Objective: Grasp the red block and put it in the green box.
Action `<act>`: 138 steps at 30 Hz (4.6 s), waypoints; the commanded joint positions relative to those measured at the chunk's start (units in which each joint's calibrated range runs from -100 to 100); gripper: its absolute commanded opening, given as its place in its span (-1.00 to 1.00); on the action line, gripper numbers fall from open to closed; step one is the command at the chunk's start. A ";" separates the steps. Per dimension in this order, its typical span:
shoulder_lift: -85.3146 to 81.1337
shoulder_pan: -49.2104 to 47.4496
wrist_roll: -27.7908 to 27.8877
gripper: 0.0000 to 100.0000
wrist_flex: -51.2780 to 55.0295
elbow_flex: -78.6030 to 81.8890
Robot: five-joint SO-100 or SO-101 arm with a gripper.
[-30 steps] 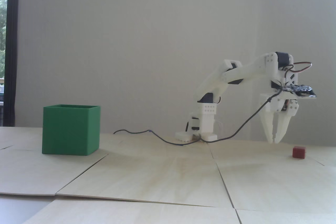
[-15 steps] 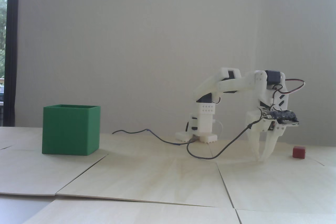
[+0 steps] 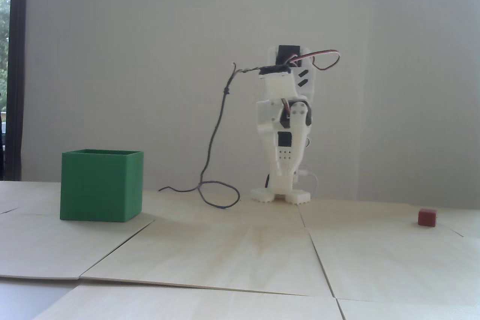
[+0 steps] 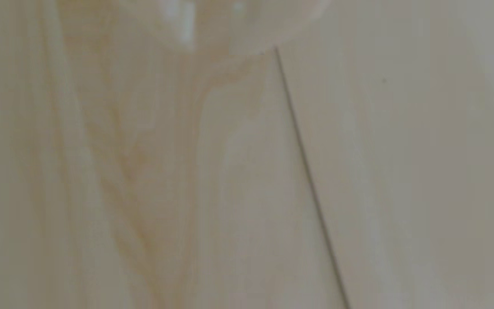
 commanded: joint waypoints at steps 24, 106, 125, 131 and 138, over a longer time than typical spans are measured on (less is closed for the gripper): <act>-51.69 6.86 0.09 -0.95 1.82 -4.16; -97.41 -9.47 -2.46 -0.95 -74.74 180.58; -97.41 -9.47 -2.46 -0.95 -74.74 180.58; -97.41 -9.47 -2.46 -0.95 -74.74 180.58; -97.41 -9.47 -2.46 -0.95 -74.74 180.58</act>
